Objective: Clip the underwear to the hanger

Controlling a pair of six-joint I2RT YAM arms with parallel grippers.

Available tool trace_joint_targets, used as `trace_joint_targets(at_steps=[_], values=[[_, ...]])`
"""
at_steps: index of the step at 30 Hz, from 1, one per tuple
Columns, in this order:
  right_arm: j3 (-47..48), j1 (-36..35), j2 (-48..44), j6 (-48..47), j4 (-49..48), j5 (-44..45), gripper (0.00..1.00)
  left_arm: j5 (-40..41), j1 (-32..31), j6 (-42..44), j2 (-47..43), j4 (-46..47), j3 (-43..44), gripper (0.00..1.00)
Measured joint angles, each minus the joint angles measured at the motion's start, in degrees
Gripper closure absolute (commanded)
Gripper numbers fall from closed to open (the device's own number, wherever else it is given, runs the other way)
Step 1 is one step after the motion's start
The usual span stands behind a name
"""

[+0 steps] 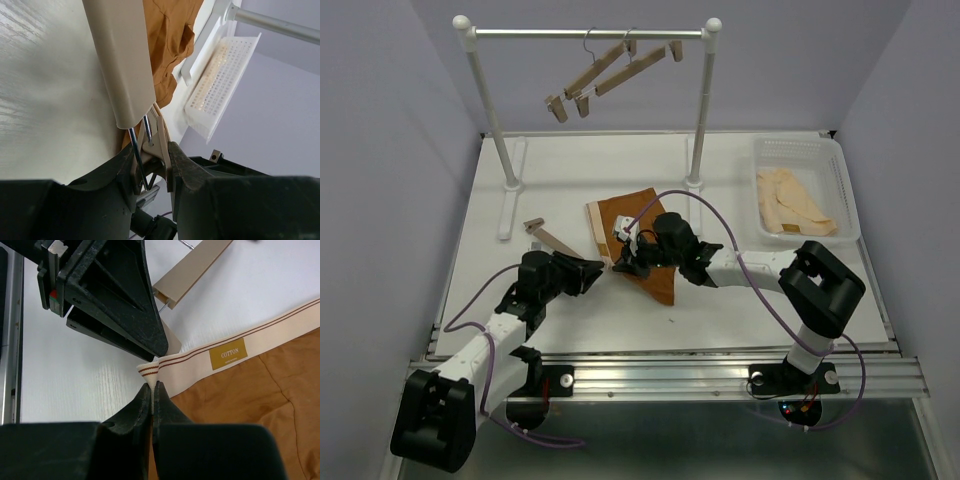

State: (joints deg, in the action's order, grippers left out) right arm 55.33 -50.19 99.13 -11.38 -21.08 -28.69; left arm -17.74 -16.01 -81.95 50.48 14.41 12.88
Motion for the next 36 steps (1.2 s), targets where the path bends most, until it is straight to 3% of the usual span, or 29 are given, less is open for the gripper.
trace_joint_targets(at_steps=[36], values=[[-0.79,0.00,0.04,0.57,-0.39,-5.03,0.99,-0.33,0.00,-2.12,0.26,1.29,0.00,1.00]])
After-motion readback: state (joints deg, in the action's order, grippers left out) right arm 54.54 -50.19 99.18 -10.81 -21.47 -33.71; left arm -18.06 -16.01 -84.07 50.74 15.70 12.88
